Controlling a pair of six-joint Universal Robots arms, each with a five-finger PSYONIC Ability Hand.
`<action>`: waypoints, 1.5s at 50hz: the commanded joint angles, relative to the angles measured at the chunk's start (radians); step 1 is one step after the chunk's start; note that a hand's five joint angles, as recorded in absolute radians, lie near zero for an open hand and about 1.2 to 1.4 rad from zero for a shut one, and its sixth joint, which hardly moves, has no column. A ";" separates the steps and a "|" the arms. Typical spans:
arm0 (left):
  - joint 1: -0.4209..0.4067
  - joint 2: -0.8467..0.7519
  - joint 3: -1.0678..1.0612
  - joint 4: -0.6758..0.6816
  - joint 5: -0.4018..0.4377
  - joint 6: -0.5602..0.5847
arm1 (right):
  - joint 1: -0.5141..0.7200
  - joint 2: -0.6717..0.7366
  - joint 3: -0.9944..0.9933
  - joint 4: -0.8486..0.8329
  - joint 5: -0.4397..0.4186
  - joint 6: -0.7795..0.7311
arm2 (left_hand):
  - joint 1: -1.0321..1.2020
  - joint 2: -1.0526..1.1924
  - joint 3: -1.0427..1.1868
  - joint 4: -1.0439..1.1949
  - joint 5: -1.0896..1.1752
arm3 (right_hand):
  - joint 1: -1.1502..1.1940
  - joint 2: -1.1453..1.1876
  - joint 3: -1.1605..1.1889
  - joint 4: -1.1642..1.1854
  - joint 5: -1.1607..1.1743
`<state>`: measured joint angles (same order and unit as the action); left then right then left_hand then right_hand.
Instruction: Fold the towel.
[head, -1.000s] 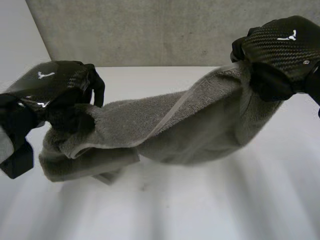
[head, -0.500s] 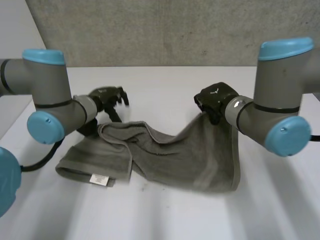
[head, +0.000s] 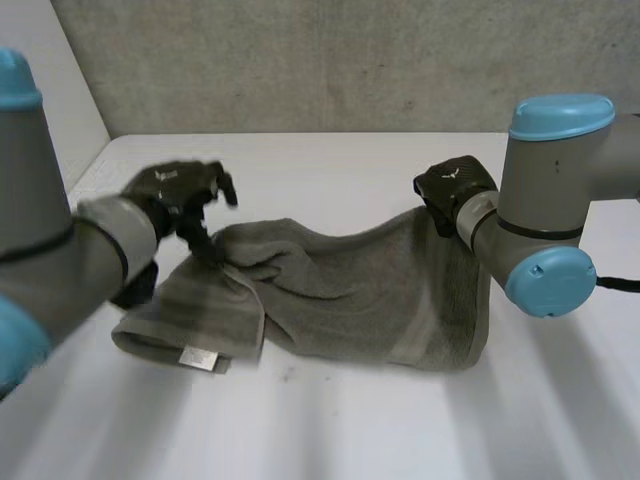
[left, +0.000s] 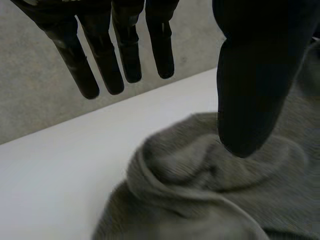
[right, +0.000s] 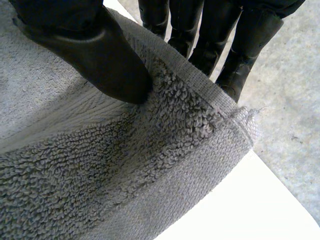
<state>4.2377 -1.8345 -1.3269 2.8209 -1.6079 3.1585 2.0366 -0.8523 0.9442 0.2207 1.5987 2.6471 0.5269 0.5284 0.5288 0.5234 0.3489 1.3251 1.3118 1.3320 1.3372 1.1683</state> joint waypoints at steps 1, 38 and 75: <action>-0.162 0.066 -0.161 0.037 -0.281 -0.049 | -0.001 -0.001 0.022 -0.003 -0.002 -0.001 | 0.194 0.193 0.193 0.198 0.198 | 0.071 0.084 0.064 0.059 0.053; -0.259 -0.385 0.032 0.054 -0.422 -0.279 | 0.010 -0.010 0.156 -0.098 -0.002 -0.006 | -0.252 -0.253 -0.254 -0.248 -0.248 | 0.071 0.084 0.064 0.059 0.053; -0.223 -0.463 0.221 0.046 -0.532 -0.236 | 0.011 -0.001 0.183 -0.116 -0.008 -0.041 | 0.441 0.440 0.439 0.445 0.445 | 0.071 0.084 0.064 0.059 0.053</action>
<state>4.0034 -2.3074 -1.1075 2.8714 -2.1446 2.9094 2.0468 -0.8544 1.1233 0.1060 1.5909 2.6127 0.8393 0.8417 0.8413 0.8419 0.6640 1.3251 1.3118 1.3320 1.3372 1.1684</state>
